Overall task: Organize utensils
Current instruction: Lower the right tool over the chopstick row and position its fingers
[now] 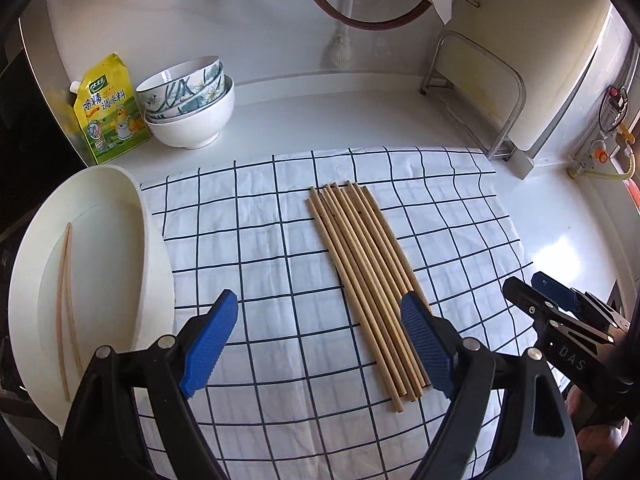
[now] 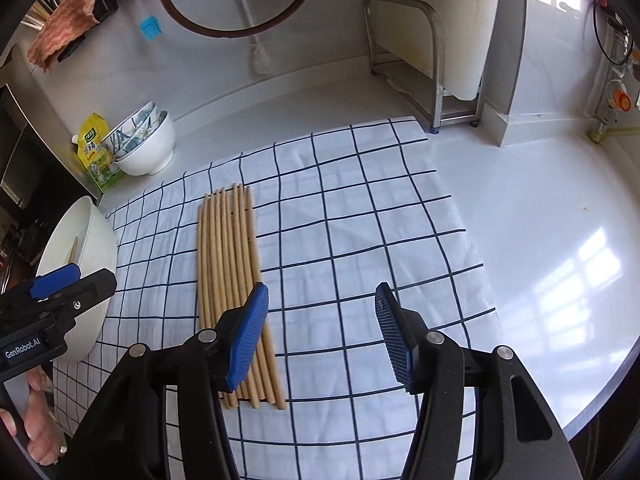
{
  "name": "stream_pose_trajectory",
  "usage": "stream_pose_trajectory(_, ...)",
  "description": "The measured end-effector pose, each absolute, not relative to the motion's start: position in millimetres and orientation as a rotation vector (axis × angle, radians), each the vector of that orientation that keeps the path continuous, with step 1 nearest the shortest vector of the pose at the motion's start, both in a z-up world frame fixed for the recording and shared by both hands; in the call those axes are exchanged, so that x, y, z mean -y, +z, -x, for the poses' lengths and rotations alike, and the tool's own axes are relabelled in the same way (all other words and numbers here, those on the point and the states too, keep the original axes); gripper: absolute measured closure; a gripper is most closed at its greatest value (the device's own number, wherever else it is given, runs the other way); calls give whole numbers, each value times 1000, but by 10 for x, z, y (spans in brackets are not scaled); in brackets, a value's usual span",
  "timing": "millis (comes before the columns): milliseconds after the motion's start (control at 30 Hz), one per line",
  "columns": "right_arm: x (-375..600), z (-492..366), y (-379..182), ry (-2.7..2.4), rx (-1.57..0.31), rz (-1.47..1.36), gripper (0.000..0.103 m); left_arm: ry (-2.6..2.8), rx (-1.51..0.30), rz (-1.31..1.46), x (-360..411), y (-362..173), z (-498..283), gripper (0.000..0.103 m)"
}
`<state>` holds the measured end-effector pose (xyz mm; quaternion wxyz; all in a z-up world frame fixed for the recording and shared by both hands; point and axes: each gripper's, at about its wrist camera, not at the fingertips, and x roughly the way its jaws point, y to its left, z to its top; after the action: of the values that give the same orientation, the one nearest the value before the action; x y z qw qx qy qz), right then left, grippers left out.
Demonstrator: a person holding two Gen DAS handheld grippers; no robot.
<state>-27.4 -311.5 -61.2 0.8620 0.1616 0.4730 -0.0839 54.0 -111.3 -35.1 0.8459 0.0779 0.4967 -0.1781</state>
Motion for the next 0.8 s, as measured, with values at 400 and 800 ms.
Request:
stream_pose_trajectory(400, 3344, 147, -853, -149, -1001, -341, 49, -317, -1065, -183, 1353, -622, -585, 21)
stream_pose_trajectory(800, 3238, -41, -1052, -89, -1000, -335, 48, -258, -1045, -147, 1223, -800, -661, 21)
